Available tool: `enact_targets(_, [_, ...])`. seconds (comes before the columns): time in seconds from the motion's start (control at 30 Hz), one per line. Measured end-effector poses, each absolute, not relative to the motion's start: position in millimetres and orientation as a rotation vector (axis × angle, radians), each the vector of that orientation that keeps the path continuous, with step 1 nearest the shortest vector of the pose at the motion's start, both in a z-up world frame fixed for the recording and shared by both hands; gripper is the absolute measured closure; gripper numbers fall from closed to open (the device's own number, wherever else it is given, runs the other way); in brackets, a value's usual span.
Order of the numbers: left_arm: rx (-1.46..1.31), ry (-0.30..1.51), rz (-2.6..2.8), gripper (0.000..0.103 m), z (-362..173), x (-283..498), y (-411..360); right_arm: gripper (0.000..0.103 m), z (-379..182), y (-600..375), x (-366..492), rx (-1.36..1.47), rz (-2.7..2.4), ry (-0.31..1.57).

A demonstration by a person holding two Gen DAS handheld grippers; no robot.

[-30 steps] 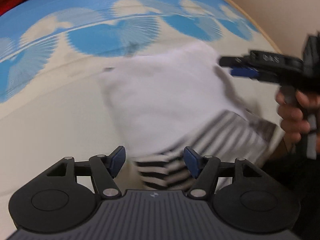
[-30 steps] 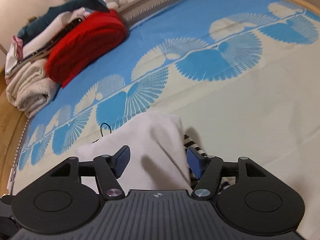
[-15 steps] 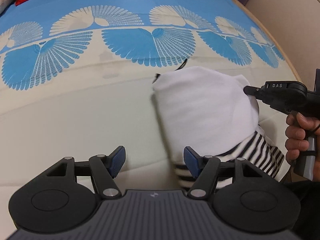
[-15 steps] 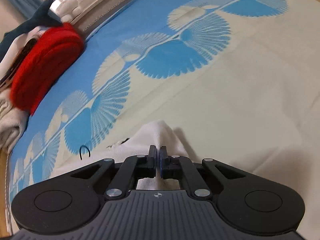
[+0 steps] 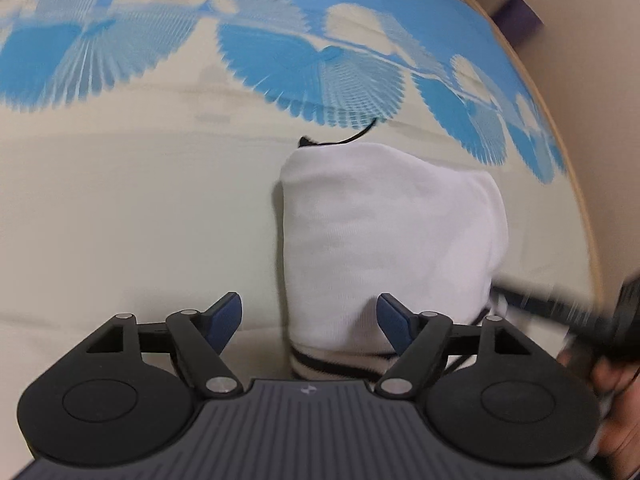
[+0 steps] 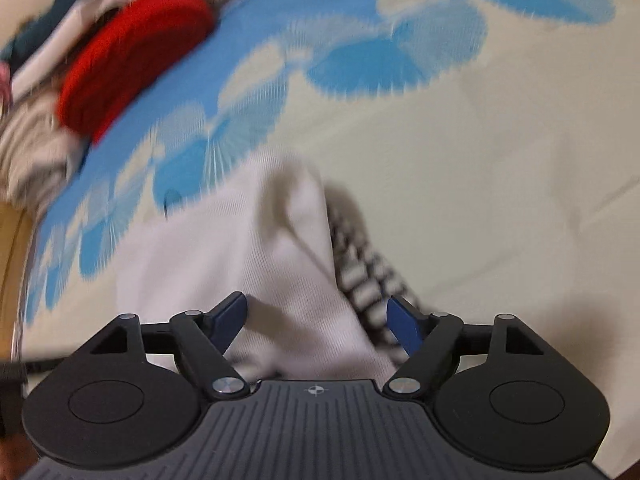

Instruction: Fold small clothes

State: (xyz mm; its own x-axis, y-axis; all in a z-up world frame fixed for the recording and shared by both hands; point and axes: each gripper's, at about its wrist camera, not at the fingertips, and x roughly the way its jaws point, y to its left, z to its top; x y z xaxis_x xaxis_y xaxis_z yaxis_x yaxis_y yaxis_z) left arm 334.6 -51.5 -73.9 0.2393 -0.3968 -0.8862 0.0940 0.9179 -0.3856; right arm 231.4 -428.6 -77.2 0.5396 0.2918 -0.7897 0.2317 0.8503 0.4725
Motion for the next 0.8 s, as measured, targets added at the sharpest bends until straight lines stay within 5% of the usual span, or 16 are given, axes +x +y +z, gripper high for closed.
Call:
enact_targets(0.27, [-0.647, 1.337, -0.313, 0.022, -121.4, 357.3, -43.9, 0.025, -94.3, -413.2, 231.9, 0.453, 0.082, 1.115])
enact_targets(0.4, [-0.724, 1.336, -0.300, 0.018, -134.9, 364.8, -47.9, 0.068, -97.1, -413.5, 235.3, 0.552, 0.110, 1.104])
enact_targets(0.47, [-0.710, 1.325, -0.305, 0.018, -135.3, 366.0, -53.2, 0.074, -96.1, -409.2, 236.2, 0.549, 0.098, 1.099])
enact_targets(0.5, [-0.692, 1.318, -0.310, 0.023, -133.3, 366.0, -55.5, 0.079, -94.8, -406.3, 236.6, 0.531, 0.095, 1.096])
enact_targets(0.6, [-0.607, 1.269, -0.349, 0.063, -115.6, 365.9, -60.3, 0.085, -88.0, -397.4, 237.4, 0.483, 0.081, 1.068])
enact_targets(0.8, [-0.367, 1.024, -0.350, 0.069, -42.9, 357.5, -55.2, 0.091, -71.8, -390.7, 244.3, 0.538, 0.083, 0.945])
